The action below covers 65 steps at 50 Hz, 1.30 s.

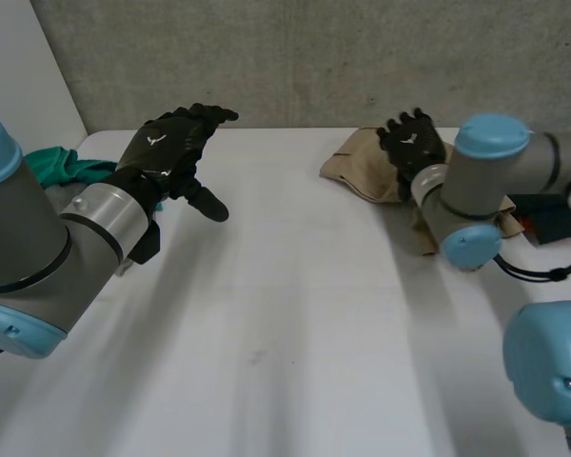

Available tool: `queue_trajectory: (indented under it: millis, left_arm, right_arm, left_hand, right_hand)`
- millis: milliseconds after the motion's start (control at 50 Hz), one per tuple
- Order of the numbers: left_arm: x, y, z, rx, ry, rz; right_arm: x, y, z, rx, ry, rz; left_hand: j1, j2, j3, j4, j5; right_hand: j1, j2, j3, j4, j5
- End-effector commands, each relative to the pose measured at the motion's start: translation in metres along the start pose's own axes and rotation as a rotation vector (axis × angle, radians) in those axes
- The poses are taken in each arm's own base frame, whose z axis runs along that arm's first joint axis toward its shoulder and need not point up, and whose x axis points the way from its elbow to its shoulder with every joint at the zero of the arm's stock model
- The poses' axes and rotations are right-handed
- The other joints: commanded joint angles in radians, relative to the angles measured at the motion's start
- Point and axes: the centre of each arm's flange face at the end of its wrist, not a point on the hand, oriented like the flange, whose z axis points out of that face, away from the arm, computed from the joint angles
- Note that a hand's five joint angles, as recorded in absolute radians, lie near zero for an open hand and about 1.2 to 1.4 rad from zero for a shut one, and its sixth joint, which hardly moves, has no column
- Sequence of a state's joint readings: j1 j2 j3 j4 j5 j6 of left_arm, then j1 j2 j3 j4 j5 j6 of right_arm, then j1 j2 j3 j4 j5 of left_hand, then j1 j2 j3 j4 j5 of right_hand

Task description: Fold the laundry.

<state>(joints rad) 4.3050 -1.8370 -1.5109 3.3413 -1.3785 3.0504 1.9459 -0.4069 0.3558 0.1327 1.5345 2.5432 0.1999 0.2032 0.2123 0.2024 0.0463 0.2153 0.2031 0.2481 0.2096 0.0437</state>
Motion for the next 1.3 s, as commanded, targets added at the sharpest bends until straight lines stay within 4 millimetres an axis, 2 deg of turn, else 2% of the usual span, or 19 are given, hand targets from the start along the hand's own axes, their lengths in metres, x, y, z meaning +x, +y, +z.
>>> queue_trajectory:
  millis: [20,140,220,280,320,360,520,540,600,620,700,780,820,920,960,980,1000,1160,1300]
  left_arm:
    - [0.000,0.000,0.000,-0.001,-0.002,0.001]
    - [0.000,0.003,0.000,-0.007,-0.001,0.005]
    - [0.001,0.004,0.000,-0.012,0.002,0.005]
    - [0.001,0.004,-0.001,-0.012,0.002,0.005]
    - [0.001,0.004,-0.001,-0.012,0.002,0.005]
    - [0.000,0.004,-0.001,-0.012,0.001,0.003]
    - [-0.001,0.002,0.000,-0.005,-0.002,0.004]
    - [-0.001,0.002,0.000,-0.005,-0.005,0.003]
    - [-0.004,0.001,-0.001,-0.006,-0.016,0.002]
    - [-0.007,0.001,-0.001,-0.006,-0.025,0.000]
    - [-0.015,-0.002,-0.003,-0.001,-0.055,0.004]
    - [-0.023,-0.007,-0.010,0.015,-0.091,0.006]
    - [-0.026,-0.009,-0.013,0.017,-0.103,0.008]
    - [-0.036,-0.009,-0.024,0.015,-0.133,0.012]
    - [-0.037,-0.006,-0.026,0.008,-0.129,0.013]
    - [-0.036,-0.004,-0.027,0.001,-0.125,0.013]
    - [-0.035,0.000,-0.029,-0.017,-0.112,0.013]
    - [-0.021,0.029,-0.049,-0.173,-0.054,0.056]
    - [0.005,0.057,-0.078,-0.368,0.042,0.246]
  right_arm:
    - [0.028,0.027,-0.013,-0.209,0.011,0.260]
    - [0.034,0.046,-0.009,-0.245,0.044,0.357]
    - [0.033,0.061,-0.006,-0.271,0.060,0.360]
    - [0.035,0.071,-0.003,-0.284,0.088,0.359]
    - [0.036,0.072,-0.001,-0.277,0.098,0.358]
    - [0.039,0.067,0.000,-0.263,0.102,0.359]
    - [0.048,-0.018,-0.024,-0.128,0.041,0.371]
    - [0.042,-0.040,-0.034,-0.089,-0.005,0.370]
    - [0.033,-0.071,-0.053,-0.034,-0.083,0.369]
    - [0.027,-0.090,-0.069,-0.005,-0.136,0.369]
    - [0.006,-0.127,-0.115,0.057,-0.283,0.388]
    - [-0.019,-0.148,-0.154,0.119,-0.425,0.426]
    - [-0.030,-0.148,-0.164,0.114,-0.476,0.452]
    - [-0.076,-0.117,-0.188,-0.040,-0.637,0.514]
    - [-0.081,-0.109,-0.189,-0.070,-0.644,0.494]
    - [-0.082,-0.106,-0.189,-0.082,-0.641,0.481]
    - [-0.077,-0.104,-0.187,-0.083,-0.617,0.454]
    - [-0.049,-0.098,-0.176,-0.146,-0.436,0.369]
    - [-0.031,-0.087,-0.199,-0.281,-0.413,0.372]
  left_hand:
    - [-0.025,-0.029,-0.038,-0.028,-0.046]
    - [-0.025,-0.029,-0.038,-0.028,-0.046]
    - [-0.025,-0.029,-0.038,-0.028,-0.046]
    - [-0.025,-0.029,-0.038,-0.028,-0.046]
    - [-0.025,-0.029,-0.038,-0.028,-0.046]
    - [-0.025,-0.029,-0.038,-0.028,-0.046]
    - [-0.025,-0.029,-0.038,-0.028,-0.046]
    - [-0.025,-0.029,-0.038,-0.028,-0.046]
    - [-0.025,-0.029,-0.038,-0.028,-0.046]
    - [-0.025,-0.029,-0.038,-0.028,-0.046]
    - [-0.025,-0.029,-0.038,-0.028,-0.046]
    - [-0.025,-0.029,-0.038,-0.028,-0.046]
    - [-0.025,-0.029,-0.038,-0.028,-0.046]
    - [-0.025,-0.029,-0.038,-0.028,-0.046]
    - [-0.025,-0.029,-0.038,-0.028,-0.046]
    - [-0.025,-0.029,-0.038,-0.028,-0.046]
    - [-0.025,-0.029,-0.038,-0.028,-0.046]
    - [-0.025,-0.029,-0.038,-0.028,-0.046]
    - [-0.025,-0.029,-0.038,-0.028,-0.046]
  right_hand:
    - [-0.041,-0.029,-0.074,-0.035,-0.044]
    - [-0.017,-0.005,-0.050,-0.012,-0.020]
    - [0.144,0.156,0.111,0.150,0.141]
    - [0.475,0.487,0.442,0.480,0.472]
    - [1.178,1.190,1.145,1.184,1.175]
    - [1.181,1.193,1.148,1.187,1.178]
    - [1.181,1.193,1.148,1.187,1.178]
    - [1.181,1.193,1.148,1.187,1.178]
    - [1.181,1.193,1.148,1.187,1.178]
    - [1.181,1.193,1.148,1.187,1.178]
    - [1.181,1.193,1.148,1.187,1.178]
    - [1.181,1.193,1.148,1.187,1.178]
    - [1.181,1.193,1.148,1.187,1.178]
    - [1.181,1.193,1.148,1.187,1.178]
    - [1.120,1.132,1.087,1.125,1.117]
    - [0.776,0.788,0.743,0.782,0.773]
    - [-0.030,-0.017,-0.062,-0.024,-0.033]
    - [-0.041,-0.029,-0.074,-0.035,-0.044]
    - [-0.041,-0.029,-0.074,-0.035,-0.044]
